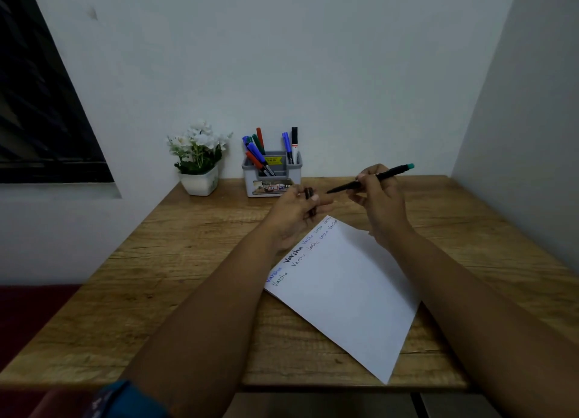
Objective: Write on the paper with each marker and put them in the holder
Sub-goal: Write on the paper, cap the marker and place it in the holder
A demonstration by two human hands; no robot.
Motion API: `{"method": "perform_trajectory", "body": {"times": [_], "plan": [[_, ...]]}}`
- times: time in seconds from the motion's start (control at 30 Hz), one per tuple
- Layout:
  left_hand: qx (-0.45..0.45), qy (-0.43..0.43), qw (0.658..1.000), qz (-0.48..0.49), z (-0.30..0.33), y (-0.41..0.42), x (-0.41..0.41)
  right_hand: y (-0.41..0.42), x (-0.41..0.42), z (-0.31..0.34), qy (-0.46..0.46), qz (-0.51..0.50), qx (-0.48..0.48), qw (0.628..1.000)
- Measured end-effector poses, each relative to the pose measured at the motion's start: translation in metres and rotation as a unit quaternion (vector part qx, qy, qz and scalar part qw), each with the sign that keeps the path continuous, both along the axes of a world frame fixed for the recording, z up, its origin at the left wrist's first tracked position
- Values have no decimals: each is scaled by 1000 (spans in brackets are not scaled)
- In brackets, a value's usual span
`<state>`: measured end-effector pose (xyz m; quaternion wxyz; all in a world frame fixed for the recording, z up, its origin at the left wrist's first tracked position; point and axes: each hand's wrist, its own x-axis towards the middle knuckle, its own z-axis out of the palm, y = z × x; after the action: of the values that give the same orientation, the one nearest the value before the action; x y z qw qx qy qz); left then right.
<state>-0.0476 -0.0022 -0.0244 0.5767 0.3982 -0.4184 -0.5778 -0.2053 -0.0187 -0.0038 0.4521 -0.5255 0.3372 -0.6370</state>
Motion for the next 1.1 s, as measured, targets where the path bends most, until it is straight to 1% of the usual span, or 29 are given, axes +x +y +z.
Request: {"method": "perform_trajectory", "body": {"times": [0.17,0.27,0.33,0.47,0.63,0.67,0.77,0.87,0.93,0.97,1.03,1.1], "plan": [[38,148,988,35,5,-2,0,-1,1,-6,49,18,-30,998],[52,184,981,43,8,-1,2,-1,3,-8,67,20,-47,996],[55,194,979,34,9,-1,3,-2,3,-8,59,11,-48,997],[59,183,981,13,9,1,3,-4,1,-9,48,8,-45,998],[56,147,987,-21,10,8,-3,-2,2,-15,132,34,-67,988],[51,134,989,-24,10,9,-5,-1,2,-16,134,35,-66,988],[38,101,994,-30,10,11,-6,-2,4,-19,121,7,-59,991],[32,110,993,-20,14,10,-5,-2,8,-18,94,11,-61,994],[29,112,993,-18,15,11,-4,-3,11,-18,98,7,-70,993],[28,106,994,-18,15,12,-4,-5,13,-21,106,4,-64,992],[20,80,997,-6,15,12,0,-6,18,-23,119,26,-21,992],[0,47,999,23,18,9,3,-10,18,-19,94,72,33,992]]}}
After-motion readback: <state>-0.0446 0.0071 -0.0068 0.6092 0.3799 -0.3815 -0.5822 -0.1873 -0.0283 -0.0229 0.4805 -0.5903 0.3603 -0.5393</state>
